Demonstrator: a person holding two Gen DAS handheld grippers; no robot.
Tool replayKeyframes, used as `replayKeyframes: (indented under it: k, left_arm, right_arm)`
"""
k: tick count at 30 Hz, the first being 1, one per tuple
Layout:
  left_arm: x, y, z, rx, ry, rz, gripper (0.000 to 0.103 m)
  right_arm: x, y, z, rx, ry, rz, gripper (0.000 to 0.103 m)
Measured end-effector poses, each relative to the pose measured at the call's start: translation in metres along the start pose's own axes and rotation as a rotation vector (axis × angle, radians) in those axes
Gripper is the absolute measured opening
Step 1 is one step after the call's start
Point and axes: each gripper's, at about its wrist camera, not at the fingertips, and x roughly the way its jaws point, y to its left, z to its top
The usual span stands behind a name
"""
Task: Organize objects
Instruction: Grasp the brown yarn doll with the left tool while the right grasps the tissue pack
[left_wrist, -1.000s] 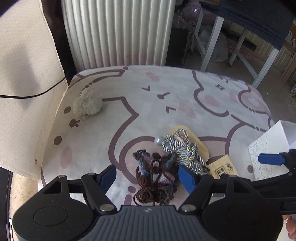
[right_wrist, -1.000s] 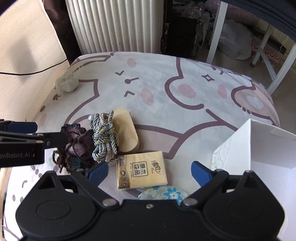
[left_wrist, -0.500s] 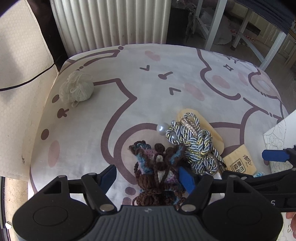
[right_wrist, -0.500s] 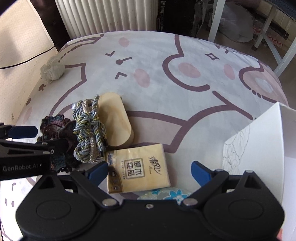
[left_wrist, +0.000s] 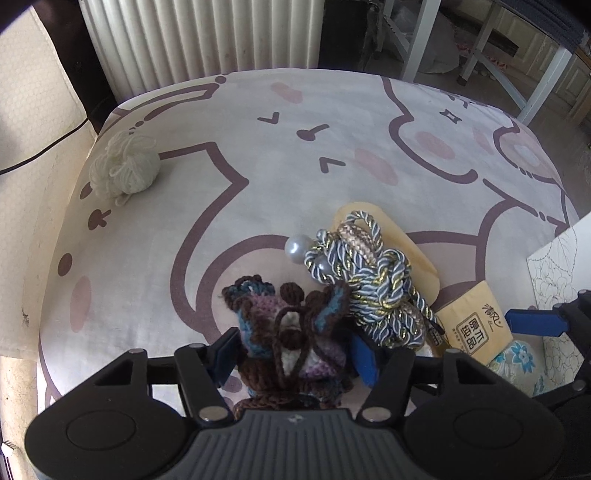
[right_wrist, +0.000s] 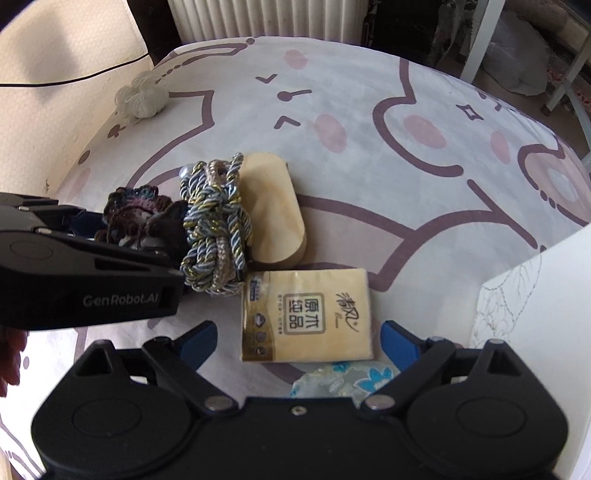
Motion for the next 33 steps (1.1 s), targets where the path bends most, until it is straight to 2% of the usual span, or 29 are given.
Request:
replayKeyframes:
  k: [6, 11, 22, 33]
  left_arm:
    - [0.002, -0.002, -0.002, 0.035, 0.023, -0.009, 0.051]
    - [-0.003, 0.004, -0.003, 0.017, 0.024, -0.023, 0.046]
    - [-0.033, 0.019, -0.01, -0.008, -0.006, 0.025, 0.045]
    - [-0.087, 0.021, -0.026, -0.031, -0.112, 0.054, 0.045]
  right_arm:
    - [0.014, -0.003, -0.001, 0.025, 0.037, -0.034, 0.094]
    - [0.013, -0.011, -0.001, 0.032, 0.011, -0.029, 0.075]
    - [-0.019, -0.006, -0.004, -0.004, -0.054, -0.006, 0.074]
    - [-0.074, -0.017, -0.01, 0.072, -0.164, 0.013, 0.074]
